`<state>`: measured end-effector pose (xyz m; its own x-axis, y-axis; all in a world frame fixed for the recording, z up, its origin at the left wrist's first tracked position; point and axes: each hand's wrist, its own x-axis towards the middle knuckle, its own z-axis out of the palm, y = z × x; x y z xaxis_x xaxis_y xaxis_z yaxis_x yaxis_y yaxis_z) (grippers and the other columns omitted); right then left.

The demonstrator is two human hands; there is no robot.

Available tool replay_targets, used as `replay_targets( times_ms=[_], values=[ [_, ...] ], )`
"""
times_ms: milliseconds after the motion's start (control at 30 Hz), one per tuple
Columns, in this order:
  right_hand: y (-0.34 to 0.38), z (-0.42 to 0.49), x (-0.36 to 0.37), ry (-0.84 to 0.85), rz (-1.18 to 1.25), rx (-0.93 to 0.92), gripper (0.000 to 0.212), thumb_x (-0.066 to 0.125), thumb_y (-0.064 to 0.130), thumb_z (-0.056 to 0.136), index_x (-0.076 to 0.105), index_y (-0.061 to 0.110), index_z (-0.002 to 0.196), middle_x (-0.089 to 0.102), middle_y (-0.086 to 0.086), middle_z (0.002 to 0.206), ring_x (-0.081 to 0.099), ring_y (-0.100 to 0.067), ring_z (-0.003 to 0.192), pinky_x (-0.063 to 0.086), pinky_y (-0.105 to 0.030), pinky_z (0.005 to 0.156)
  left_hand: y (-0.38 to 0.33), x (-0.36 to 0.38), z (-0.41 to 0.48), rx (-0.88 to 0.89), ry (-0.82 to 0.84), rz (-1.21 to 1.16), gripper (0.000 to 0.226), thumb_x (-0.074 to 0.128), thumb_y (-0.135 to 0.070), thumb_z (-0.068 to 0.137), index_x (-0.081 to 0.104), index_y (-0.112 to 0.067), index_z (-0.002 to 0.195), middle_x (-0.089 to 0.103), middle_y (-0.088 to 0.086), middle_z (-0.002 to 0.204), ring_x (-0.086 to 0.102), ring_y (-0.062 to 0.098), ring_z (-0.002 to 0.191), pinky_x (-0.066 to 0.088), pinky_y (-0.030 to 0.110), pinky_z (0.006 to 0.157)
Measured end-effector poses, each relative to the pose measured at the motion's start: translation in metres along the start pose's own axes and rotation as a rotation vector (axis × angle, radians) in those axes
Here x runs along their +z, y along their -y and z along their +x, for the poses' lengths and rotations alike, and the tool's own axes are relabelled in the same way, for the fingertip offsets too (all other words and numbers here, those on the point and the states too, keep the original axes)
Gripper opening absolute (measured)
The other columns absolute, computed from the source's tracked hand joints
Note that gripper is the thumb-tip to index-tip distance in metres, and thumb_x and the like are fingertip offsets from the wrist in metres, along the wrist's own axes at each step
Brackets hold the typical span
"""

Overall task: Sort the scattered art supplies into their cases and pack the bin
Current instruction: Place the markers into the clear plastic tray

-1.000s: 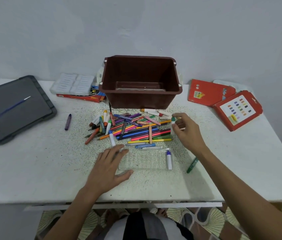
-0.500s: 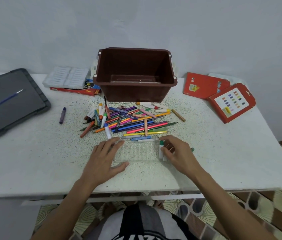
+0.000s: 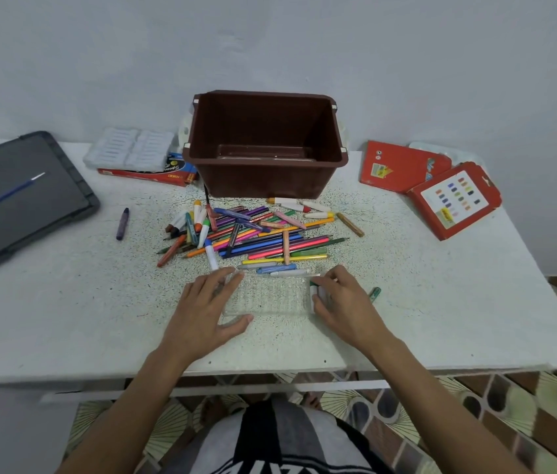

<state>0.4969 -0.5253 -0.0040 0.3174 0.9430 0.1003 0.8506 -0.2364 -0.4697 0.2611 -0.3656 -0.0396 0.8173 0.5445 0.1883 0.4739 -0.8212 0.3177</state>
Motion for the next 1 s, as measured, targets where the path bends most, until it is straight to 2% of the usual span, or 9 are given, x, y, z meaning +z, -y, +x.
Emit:
replay_targets(
  times_ms=[167, 300, 400, 500, 733, 1000],
  values=[
    [0.002, -0.002, 0.003, -0.028, -0.067, -0.048, 0.028, 0.063, 0.015, 0.091, 0.066, 0.006, 0.118, 0.051, -0.007, 0.096, 0.055, -0.022, 0.081, 0.043, -0.022, 0.075, 0.001, 0.0, 0.0, -0.006, 0.012, -0.002, 0.075, 0.046, -0.067, 0.087, 0.048, -0.019, 0.144, 0.045, 0.001, 0.143, 0.046, 0.024, 0.124, 0.042, 0.045, 0.098],
    [0.002, -0.005, 0.003, -0.077, -0.046, -0.044, 0.029, 0.061, 0.015, 0.093, 0.065, 0.003, 0.119, 0.054, -0.009, 0.099, 0.058, -0.023, 0.081, 0.048, -0.026, 0.075, 0.0, -0.001, -0.001, -0.021, 0.032, -0.025, 0.077, 0.037, -0.072, 0.089, 0.046, -0.02, 0.145, 0.043, 0.0, 0.144, 0.044, 0.023, 0.125, 0.04, 0.045, 0.1],
    [-0.001, -0.01, 0.002, -0.126, -0.007, -0.016, 0.037, 0.053, 0.028, 0.095, 0.063, 0.006, 0.122, 0.054, -0.007, 0.105, 0.056, -0.022, 0.09, 0.044, -0.024, 0.08, 0.001, -0.001, -0.001, -0.041, 0.049, -0.057, 0.078, 0.041, -0.073, 0.087, 0.041, -0.025, 0.148, 0.037, -0.001, 0.149, 0.042, 0.021, 0.128, 0.036, 0.044, 0.103],
    [-0.006, -0.014, 0.002, -0.115, -0.021, -0.006, 0.043, 0.052, 0.037, 0.092, 0.062, 0.01, 0.124, 0.055, -0.008, 0.117, 0.051, -0.022, 0.101, 0.046, -0.031, 0.084, 0.002, -0.001, -0.002, -0.059, 0.06, -0.093, 0.079, 0.041, -0.075, 0.085, 0.039, -0.028, 0.148, 0.033, -0.003, 0.152, 0.037, 0.018, 0.133, 0.027, 0.039, 0.105],
    [-0.014, -0.02, 0.004, -0.041, -0.094, -0.075, 0.064, 0.057, 0.06, 0.085, 0.06, 0.013, 0.128, 0.057, -0.007, 0.131, 0.048, -0.023, 0.115, 0.046, -0.04, 0.095, -0.004, -0.004, 0.001, -0.068, 0.043, -0.126, 0.076, 0.049, -0.072, 0.082, 0.045, -0.028, 0.143, 0.04, -0.005, 0.147, 0.036, 0.017, 0.132, 0.026, 0.037, 0.104],
    [-0.021, -0.004, -0.001, -0.02, -0.086, -0.09, 0.058, 0.053, 0.055, 0.087, 0.06, 0.017, 0.13, 0.056, -0.005, 0.132, 0.049, -0.022, 0.112, 0.045, -0.037, 0.092, -0.003, -0.001, 0.002, -0.035, 0.033, -0.115, 0.079, 0.043, -0.077, 0.084, 0.046, -0.024, 0.142, 0.045, -0.006, 0.14, 0.041, 0.015, 0.125, 0.029, 0.034, 0.099]
  ],
)
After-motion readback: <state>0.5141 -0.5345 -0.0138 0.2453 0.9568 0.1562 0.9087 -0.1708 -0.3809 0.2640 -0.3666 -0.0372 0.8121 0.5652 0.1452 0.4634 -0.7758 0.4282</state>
